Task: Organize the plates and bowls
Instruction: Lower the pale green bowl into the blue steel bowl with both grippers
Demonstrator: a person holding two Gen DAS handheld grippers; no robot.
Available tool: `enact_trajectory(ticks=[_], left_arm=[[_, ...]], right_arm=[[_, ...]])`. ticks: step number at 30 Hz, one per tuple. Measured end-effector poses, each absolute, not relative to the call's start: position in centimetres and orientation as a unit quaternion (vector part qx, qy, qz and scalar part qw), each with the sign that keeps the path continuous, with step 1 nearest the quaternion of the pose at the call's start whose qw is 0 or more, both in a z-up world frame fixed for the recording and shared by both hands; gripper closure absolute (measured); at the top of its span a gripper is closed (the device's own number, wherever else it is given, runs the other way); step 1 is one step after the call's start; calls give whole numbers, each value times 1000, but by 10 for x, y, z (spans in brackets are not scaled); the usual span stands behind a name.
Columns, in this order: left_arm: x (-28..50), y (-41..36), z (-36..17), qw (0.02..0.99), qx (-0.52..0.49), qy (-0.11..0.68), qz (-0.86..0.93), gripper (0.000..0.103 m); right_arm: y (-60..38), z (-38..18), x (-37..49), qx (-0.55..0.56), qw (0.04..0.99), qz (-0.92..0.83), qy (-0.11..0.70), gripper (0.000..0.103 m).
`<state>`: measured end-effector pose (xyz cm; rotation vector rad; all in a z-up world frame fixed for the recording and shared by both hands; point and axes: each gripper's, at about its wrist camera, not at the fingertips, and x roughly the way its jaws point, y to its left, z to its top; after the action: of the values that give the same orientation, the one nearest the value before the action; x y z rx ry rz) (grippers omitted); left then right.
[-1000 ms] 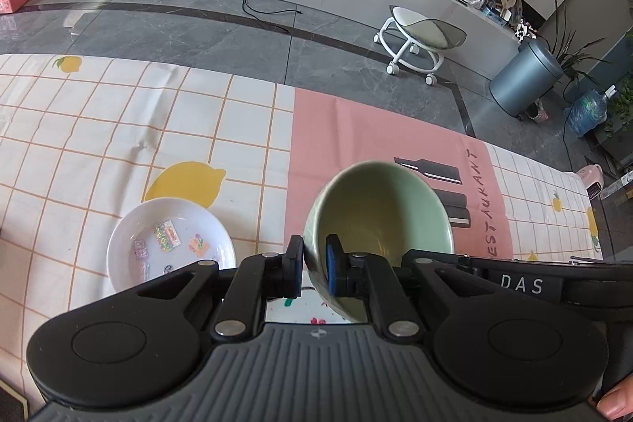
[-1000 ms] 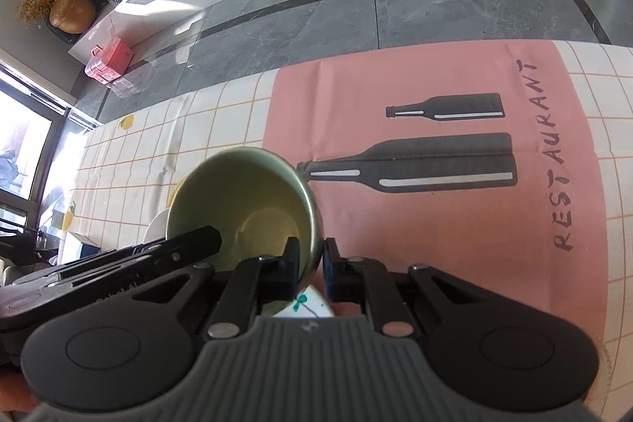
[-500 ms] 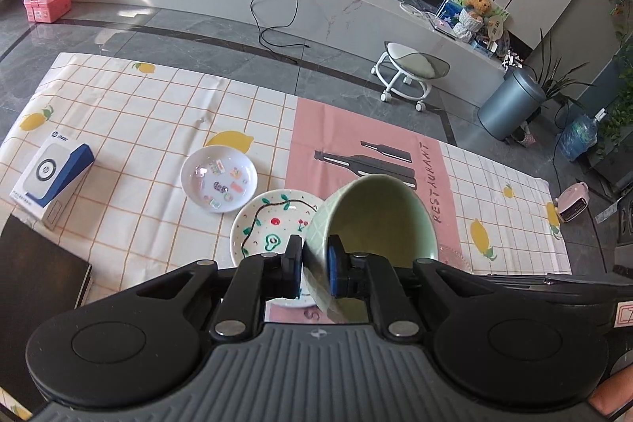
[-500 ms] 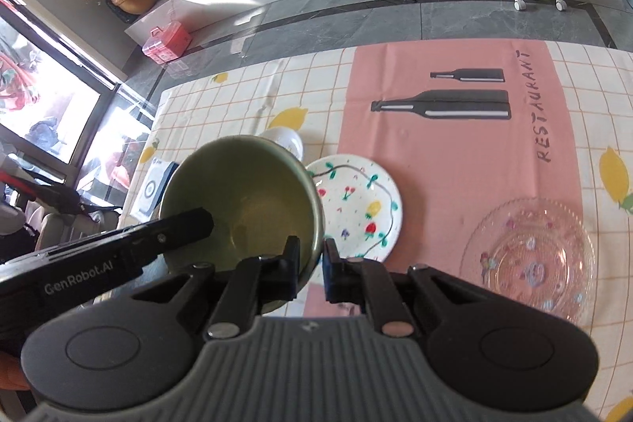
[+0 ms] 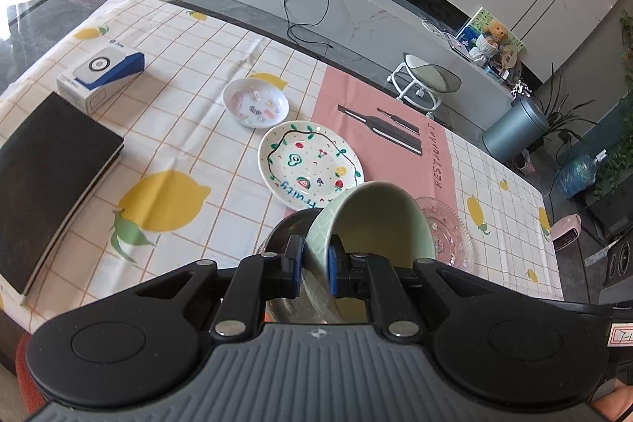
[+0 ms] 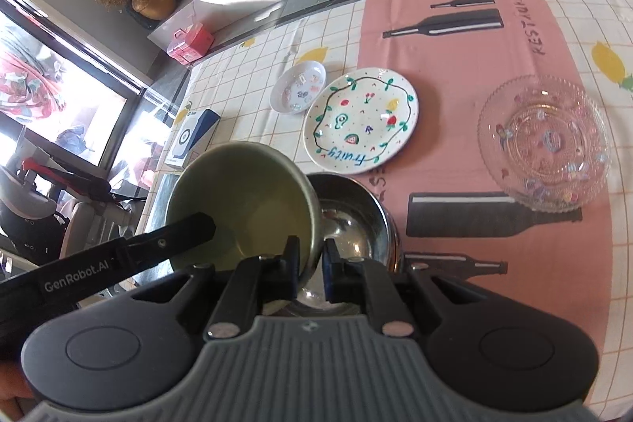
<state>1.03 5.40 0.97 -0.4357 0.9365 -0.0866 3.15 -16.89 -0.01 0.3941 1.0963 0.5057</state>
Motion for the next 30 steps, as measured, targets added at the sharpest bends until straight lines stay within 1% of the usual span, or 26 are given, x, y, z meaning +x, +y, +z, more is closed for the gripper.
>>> enact_trajectory(ticks=[2,6,10,21,30], left_arm=[[7,53,1,867,-216,448,-33,90],[8,48,-14,859,-219,462,-26,90],[7,48,-24,853,-222,472,-23,90],[11,37,-27,851,-181,492,-10,90],[16,34,-30,846,-168,507,-10,90]], right_arm=[[-170,-6,26,199,805,225,511,94],[-167,-14,23,197,822,196,498,95],[-167,-24,24,201,822,181,501,95],[-164,-40,34,195,816,173,515,96],[-155,-39,37,160,824,171,516,95]])
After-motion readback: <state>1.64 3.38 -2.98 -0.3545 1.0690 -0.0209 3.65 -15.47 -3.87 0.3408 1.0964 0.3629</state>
